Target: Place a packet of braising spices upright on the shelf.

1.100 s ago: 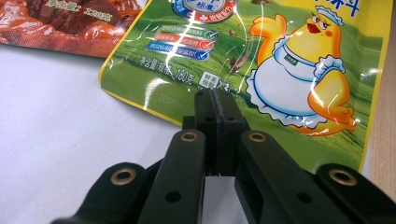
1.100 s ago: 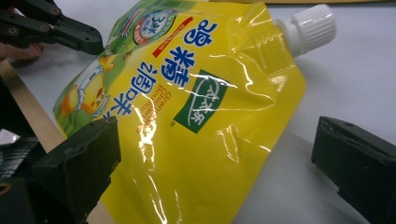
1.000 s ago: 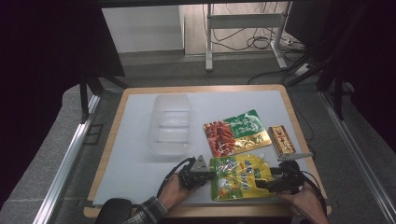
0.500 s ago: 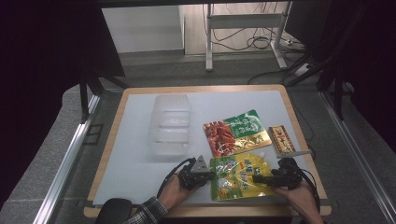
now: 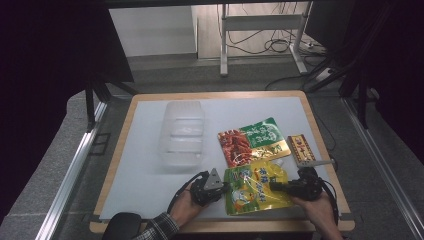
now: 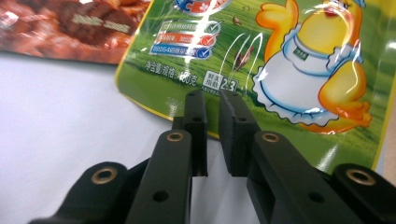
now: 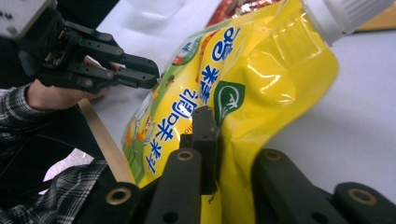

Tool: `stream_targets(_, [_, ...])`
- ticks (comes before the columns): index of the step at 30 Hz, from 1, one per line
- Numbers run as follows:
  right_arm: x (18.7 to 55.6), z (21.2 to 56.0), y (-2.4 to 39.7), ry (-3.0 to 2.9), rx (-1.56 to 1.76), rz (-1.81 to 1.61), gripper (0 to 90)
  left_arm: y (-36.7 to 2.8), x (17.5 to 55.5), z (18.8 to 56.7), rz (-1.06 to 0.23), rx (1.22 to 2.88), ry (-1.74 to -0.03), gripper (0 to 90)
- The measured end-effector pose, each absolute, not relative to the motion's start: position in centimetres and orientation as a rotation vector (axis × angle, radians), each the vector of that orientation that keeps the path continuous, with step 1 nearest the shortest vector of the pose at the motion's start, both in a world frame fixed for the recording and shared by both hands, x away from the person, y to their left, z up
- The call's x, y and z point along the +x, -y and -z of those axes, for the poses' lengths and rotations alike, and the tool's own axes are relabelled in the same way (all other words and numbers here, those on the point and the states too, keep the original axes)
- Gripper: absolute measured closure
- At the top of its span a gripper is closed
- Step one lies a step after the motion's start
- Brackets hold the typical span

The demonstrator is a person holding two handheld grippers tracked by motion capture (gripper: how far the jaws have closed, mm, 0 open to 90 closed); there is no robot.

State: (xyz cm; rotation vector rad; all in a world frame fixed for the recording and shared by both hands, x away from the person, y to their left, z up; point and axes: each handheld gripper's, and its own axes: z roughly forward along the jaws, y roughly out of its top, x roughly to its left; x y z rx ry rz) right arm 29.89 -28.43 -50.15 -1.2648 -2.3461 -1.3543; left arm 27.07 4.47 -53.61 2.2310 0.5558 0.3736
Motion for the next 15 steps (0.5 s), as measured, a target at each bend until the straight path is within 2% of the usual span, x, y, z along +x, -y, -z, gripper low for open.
stream_targets(5, [30.0, 49.7, 28.3, 2.336, -1.259, 1.366, 86.7, -5.1, 26.1, 52.7, -0.418, 2.209, -0.532, 70.6])
stream_targets(12, [30.1, 48.6, 27.9, 2.357, -1.242, 1.362, 87.0, -6.3, 26.1, 52.3, -0.431, 2.18, -0.549, 48.1])
stream_targets(13, [30.1, 48.6, 27.9, 2.357, -1.242, 1.362, 87.0, -6.5, 26.1, 52.3, -0.426, 2.17, -0.554, 48.1])
stream_targets(14, [30.2, 48.3, 27.8, 2.358, -1.229, 1.357, 86.7, -6.7, 26.1, 52.2, -0.427, 2.152, -0.564, 39.9])
stream_targets(15, [30.2, 48.3, 27.8, 2.358, -1.229, 1.357, 86.7, -6.7, 26.1, 52.2, -0.427, 2.152, -0.564, 37.4])
